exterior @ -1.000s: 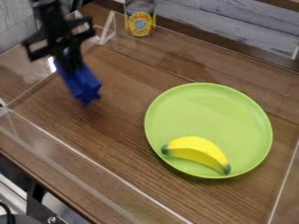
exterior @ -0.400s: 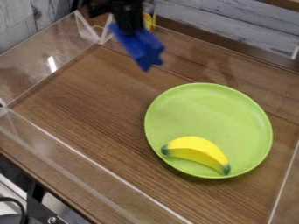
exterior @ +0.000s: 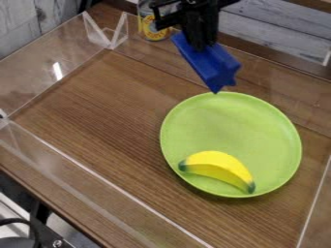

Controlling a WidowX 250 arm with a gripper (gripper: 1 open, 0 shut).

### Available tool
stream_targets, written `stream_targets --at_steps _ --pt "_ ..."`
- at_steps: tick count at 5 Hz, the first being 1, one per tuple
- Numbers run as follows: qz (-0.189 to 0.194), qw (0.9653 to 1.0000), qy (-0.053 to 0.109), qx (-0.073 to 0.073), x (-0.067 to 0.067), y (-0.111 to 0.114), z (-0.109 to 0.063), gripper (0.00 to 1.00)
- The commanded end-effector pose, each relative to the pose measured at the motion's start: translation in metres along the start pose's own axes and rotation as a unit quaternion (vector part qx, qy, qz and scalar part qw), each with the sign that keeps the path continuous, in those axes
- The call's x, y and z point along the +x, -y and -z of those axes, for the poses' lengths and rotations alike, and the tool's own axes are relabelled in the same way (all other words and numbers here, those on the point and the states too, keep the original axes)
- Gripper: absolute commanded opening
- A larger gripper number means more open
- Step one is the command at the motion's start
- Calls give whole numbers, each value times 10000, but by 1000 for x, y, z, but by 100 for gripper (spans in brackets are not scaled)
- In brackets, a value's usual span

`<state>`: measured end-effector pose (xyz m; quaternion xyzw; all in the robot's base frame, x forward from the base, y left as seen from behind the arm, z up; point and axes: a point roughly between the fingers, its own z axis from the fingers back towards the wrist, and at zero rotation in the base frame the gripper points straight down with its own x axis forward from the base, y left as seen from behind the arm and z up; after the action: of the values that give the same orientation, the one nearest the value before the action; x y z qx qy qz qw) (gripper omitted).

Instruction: Put the blue object in the green plate

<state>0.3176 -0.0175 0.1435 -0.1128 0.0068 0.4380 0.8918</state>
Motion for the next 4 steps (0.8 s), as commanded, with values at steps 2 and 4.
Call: stream_targets --at_steps 2,4 --pt "193 9993 195 -249 -8 -8 -27 0" --pt "377 9988 198 -253 -6 -15 -35 0"
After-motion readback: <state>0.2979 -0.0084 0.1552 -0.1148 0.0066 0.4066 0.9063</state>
